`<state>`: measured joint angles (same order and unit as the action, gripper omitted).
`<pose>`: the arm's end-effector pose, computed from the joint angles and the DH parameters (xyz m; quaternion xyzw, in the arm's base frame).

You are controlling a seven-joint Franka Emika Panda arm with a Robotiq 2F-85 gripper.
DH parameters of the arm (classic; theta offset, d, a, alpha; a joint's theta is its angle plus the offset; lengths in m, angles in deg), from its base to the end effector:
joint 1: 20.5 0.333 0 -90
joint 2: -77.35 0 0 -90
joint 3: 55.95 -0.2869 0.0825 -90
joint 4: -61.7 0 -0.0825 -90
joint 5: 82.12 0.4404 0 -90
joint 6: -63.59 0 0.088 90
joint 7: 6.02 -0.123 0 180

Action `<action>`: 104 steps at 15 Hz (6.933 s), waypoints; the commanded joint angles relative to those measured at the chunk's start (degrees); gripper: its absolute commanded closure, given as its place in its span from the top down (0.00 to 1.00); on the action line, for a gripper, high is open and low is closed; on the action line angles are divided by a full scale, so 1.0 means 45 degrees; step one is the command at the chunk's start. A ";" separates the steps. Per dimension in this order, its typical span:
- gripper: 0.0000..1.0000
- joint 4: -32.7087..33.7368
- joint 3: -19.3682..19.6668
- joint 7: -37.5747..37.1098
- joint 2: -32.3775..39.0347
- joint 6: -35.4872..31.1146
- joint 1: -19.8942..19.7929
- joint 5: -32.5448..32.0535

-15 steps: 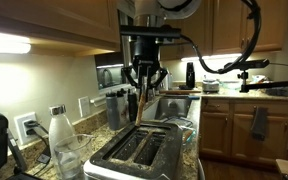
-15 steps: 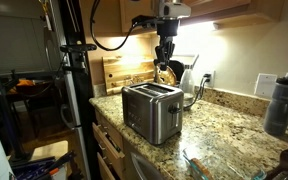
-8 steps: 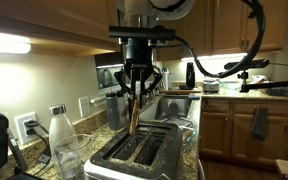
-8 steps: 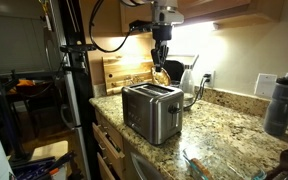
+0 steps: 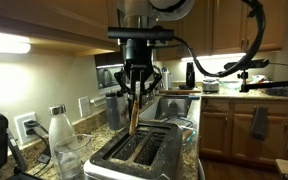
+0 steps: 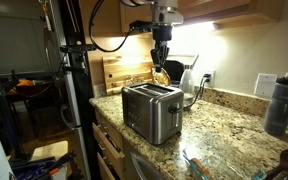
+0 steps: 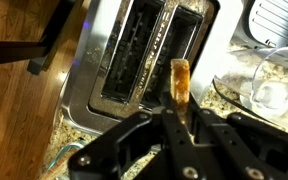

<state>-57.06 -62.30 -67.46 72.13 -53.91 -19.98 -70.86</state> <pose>0.5837 0.0843 0.4101 -0.8649 0.4938 0.0185 0.0884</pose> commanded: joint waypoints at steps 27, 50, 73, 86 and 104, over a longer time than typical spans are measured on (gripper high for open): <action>1.00 -0.1180 0.0518 -0.2172 -0.0557 -0.0023 0.0042 -0.0018; 1.00 -0.3300 0.1854 -0.3493 -0.1266 -0.0219 -0.1842 -0.2320; 1.00 -0.3444 0.3492 -0.3203 0.2233 -0.3615 -0.2192 -0.2685; 0.81 -0.2964 0.4054 -0.3272 0.3292 -0.4587 -0.2033 -0.2898; 0.04 -0.2537 0.4102 -0.3453 0.3322 -0.4405 -0.1887 -0.3332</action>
<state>-68.78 -44.85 -81.56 87.42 -73.55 -29.58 -84.11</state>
